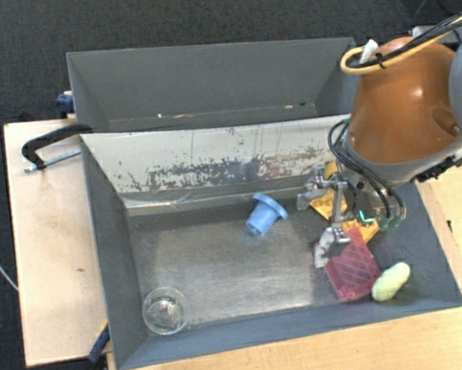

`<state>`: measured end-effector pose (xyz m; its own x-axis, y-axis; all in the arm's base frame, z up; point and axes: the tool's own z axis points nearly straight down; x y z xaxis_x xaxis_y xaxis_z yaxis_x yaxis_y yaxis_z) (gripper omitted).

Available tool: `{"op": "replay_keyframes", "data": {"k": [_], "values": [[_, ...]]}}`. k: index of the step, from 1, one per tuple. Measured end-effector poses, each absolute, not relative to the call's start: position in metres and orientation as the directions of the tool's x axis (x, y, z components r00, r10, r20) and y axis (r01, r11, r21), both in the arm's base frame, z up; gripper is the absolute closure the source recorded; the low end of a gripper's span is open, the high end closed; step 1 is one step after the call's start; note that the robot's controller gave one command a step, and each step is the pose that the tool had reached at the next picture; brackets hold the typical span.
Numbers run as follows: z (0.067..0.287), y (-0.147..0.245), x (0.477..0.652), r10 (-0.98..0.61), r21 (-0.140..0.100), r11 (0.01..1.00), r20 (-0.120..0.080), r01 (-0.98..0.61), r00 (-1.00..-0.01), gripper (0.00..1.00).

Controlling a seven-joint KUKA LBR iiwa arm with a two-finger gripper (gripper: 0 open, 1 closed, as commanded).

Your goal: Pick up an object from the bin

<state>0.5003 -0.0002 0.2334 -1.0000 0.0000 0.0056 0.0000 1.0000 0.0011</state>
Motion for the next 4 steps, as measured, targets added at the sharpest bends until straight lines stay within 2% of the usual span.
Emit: {"op": "replay_keyframes", "data": {"k": [1, 2, 3, 4], "values": [[0.237, 0.0, 0.502, 0.0, 0.001, 1.0, -0.002, 0.0, -1.0, 0.0], [0.193, -0.006, 0.521, -0.007, 0.001, 1.0, -0.01, -0.007, -1.0, 0.0], [0.178, -0.007, 0.524, -0.006, 0.0, 1.0, -0.008, -0.006, -1.0, 0.0], [0.156, 0.021, 0.516, 0.003, 0.004, 1.0, 0.002, 0.003, -1.0, 0.0]]}}
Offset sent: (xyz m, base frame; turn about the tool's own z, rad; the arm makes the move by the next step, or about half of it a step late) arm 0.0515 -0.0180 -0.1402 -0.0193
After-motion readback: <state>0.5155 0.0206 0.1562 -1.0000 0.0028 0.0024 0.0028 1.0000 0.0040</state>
